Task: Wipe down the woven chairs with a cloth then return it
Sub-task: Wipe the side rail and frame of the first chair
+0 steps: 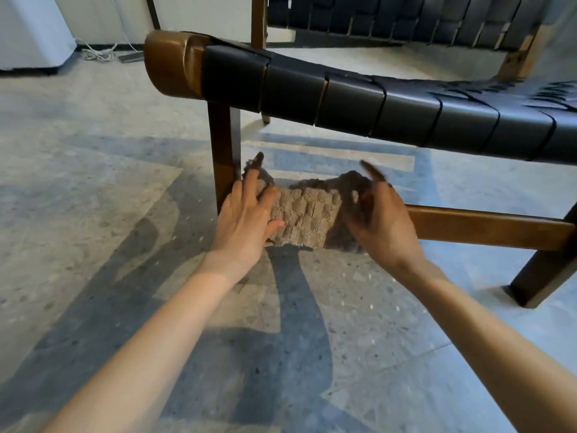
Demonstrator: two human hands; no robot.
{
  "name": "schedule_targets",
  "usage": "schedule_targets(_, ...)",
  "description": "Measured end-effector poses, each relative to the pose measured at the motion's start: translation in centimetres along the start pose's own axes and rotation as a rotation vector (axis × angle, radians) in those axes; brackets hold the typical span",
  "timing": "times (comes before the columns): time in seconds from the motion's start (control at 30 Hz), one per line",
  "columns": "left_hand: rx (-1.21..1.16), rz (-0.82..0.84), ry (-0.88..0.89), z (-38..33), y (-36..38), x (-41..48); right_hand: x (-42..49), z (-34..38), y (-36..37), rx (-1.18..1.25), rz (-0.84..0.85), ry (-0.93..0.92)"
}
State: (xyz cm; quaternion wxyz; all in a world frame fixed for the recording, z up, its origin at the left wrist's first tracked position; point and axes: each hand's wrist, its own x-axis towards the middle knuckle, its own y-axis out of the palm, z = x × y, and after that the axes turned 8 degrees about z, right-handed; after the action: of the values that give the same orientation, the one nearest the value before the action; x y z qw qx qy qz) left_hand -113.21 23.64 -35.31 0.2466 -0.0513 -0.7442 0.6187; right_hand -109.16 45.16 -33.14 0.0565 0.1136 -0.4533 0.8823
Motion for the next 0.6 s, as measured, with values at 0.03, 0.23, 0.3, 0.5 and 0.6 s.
schedule_targets(0.03, 0.065, 0.031, 0.025, 0.4, -0.2, 0.2, 0.3, 0.0, 0.2, -0.201, 0.063, -0.040)
schedule_targets(0.23, 0.334, 0.260, 0.155, 0.6, -0.8, 1.8, 2.7, -0.1, 2.5, -0.543, 0.253, -0.262)
schedule_targets(0.3, 0.341, 0.313, 0.144, 0.6, -0.4, 2.3, 3.4, 0.2, 3.1, -0.591, 0.285, -0.286)
schedule_targets(0.5, 0.438, 0.267, -0.024, -1.2, 0.7, 2.8, 4.6, -0.4, 3.3, -0.722, 0.196, -0.393)
schedule_targets(0.6, 0.478, 0.264, -0.027, -2.2, 0.8, 3.0, 4.7, -1.0, 3.1, -0.714, 0.198, -0.429)
